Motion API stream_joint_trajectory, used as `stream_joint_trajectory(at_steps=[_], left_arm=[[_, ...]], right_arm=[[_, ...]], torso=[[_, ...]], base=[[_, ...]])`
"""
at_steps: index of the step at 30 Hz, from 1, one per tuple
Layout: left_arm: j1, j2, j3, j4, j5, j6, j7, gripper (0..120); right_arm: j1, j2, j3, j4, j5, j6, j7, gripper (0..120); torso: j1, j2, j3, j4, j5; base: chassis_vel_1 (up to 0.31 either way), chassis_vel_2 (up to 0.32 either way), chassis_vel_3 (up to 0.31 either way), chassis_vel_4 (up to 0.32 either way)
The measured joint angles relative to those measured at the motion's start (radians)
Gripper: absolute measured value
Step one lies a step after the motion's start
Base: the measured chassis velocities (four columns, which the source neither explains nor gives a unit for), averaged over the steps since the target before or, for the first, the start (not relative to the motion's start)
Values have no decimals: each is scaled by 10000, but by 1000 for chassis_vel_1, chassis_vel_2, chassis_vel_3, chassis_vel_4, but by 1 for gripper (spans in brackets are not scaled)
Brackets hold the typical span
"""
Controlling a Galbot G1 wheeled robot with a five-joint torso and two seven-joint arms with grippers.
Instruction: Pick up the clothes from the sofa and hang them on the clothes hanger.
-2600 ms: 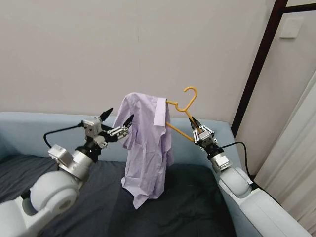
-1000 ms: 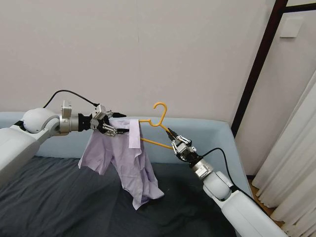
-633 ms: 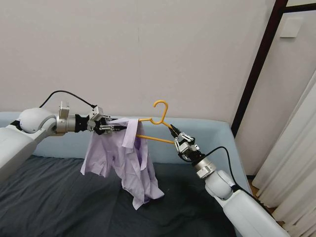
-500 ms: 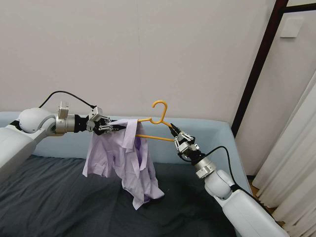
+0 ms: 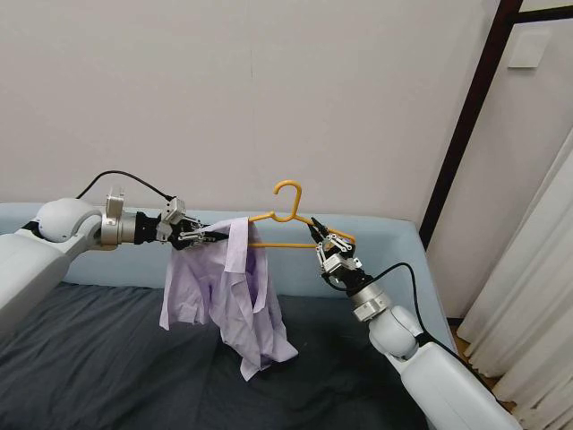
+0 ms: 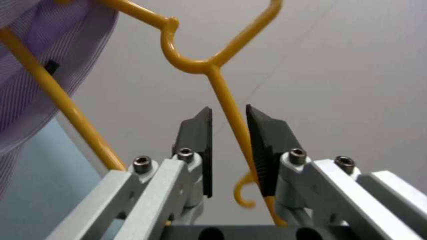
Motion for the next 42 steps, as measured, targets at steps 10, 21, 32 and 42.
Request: stream_joint_trajectory(at_steps=[10,21,32,42], left_arm=[[-54,-163,0,256,-5,-47,-613,7],[-54,-352,-212,72,-119,-54,-1026,7],[532,40,-929,-531,-151,-61,-1092,7],[1311,573,-1771,-979,-250,-82,-1100,7]], right_arm=[[-971,-6,-634,683,6791,1342,-2319,59],[-2128,371,-1747,960,12944,-497,-1865,98],[-1409,1107,-2225,807,15827,-1589,-1554,92],[-1293,1673,-2535,538,15874,-1899,-1605,55]], torso=[[-1,0,-1,2,0],[-1,0,-1,0,0],[0,0,0,2,-4],[0,0,0,0,-2]], base=[[0,0,0,0],[0,0,0,0],[0,0,0,0],[0,0,0,0]])
